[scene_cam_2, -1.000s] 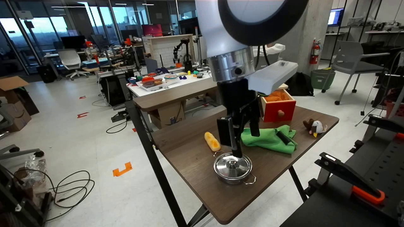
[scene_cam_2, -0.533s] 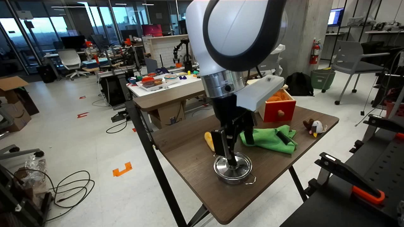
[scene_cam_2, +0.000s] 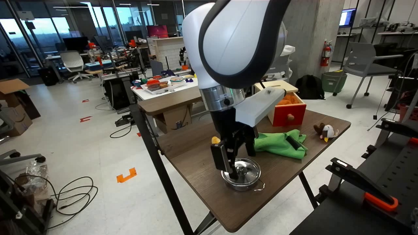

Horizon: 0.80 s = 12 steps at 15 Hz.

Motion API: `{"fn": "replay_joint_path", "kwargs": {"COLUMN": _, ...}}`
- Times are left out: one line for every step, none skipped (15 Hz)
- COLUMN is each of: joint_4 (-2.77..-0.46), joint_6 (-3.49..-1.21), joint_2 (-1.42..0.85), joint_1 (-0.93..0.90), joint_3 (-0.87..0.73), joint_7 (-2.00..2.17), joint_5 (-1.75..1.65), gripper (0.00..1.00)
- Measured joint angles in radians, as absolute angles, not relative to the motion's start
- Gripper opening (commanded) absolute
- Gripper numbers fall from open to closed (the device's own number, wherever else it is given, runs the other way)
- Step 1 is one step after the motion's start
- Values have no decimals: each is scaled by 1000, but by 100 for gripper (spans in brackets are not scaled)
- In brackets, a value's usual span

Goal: Remove the lid from the silver pot

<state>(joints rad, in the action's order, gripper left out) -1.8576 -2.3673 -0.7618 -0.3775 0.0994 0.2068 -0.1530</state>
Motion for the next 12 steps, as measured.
{"fn": "replay_joint_path", "kwargs": {"joint_4": -1852, "joint_6": -2367, "joint_2": -767, "joint_1": -382, "joint_3": 98, "joint_7": 207, "joint_5": -153, "gripper": 56}}
{"fn": "replay_joint_path", "kwargs": {"joint_4": -1849, "joint_6": -2367, "joint_2": -770, "joint_1": -385, "joint_3": 96, "joint_7": 207, "joint_5": -153, "gripper": 49}}
{"fn": "replay_joint_path", "kwargs": {"joint_4": -1846, "joint_6": -2367, "joint_2": -773, "joint_1": -389, "joint_3": 94, "joint_7": 207, "joint_5": -153, "gripper": 42}}
{"fn": "replay_joint_path", "kwargs": {"joint_4": -1844, "joint_6": -2367, "joint_2": -774, "joint_1": -391, "joint_3": 92, "joint_7": 207, "joint_5": -153, "gripper": 34}}
{"fn": "replay_joint_path", "kwargs": {"joint_4": -1841, "joint_6": -2367, "joint_2": -775, "joint_1": -393, "joint_3": 91, "joint_7": 207, "joint_5": -153, "gripper": 27}}
{"fn": "replay_joint_path", "kwargs": {"joint_4": -1840, "joint_6": -2367, "joint_2": -775, "joint_1": -395, "joint_3": 89, "joint_7": 207, "joint_5": -153, "gripper": 18}}
{"fn": "replay_joint_path", "kwargs": {"joint_4": -1838, "joint_6": -2367, "joint_2": -775, "joint_1": -396, "joint_3": 89, "joint_7": 207, "joint_5": -153, "gripper": 12}}
{"fn": "replay_joint_path", "kwargs": {"joint_4": -1835, "joint_6": -2366, "joint_2": -775, "joint_1": -397, "joint_3": 89, "joint_7": 207, "joint_5": -153, "gripper": 5}}
{"fn": "replay_joint_path", "kwargs": {"joint_4": -1830, "joint_6": -2360, "joint_2": -775, "joint_1": -397, "joint_3": 88, "joint_7": 207, "joint_5": -153, "gripper": 1}}
{"fn": "replay_joint_path", "kwargs": {"joint_4": -1825, "joint_6": -2354, "joint_2": -775, "joint_1": -397, "joint_3": 86, "joint_7": 207, "joint_5": -153, "gripper": 3}}
{"fn": "replay_joint_path", "kwargs": {"joint_4": -1823, "joint_6": -2352, "joint_2": -775, "joint_1": -397, "joint_3": 85, "joint_7": 207, "joint_5": -153, "gripper": 5}}
{"fn": "replay_joint_path", "kwargs": {"joint_4": -1822, "joint_6": -2351, "joint_2": -775, "joint_1": -397, "joint_3": 84, "joint_7": 207, "joint_5": -153, "gripper": 5}}
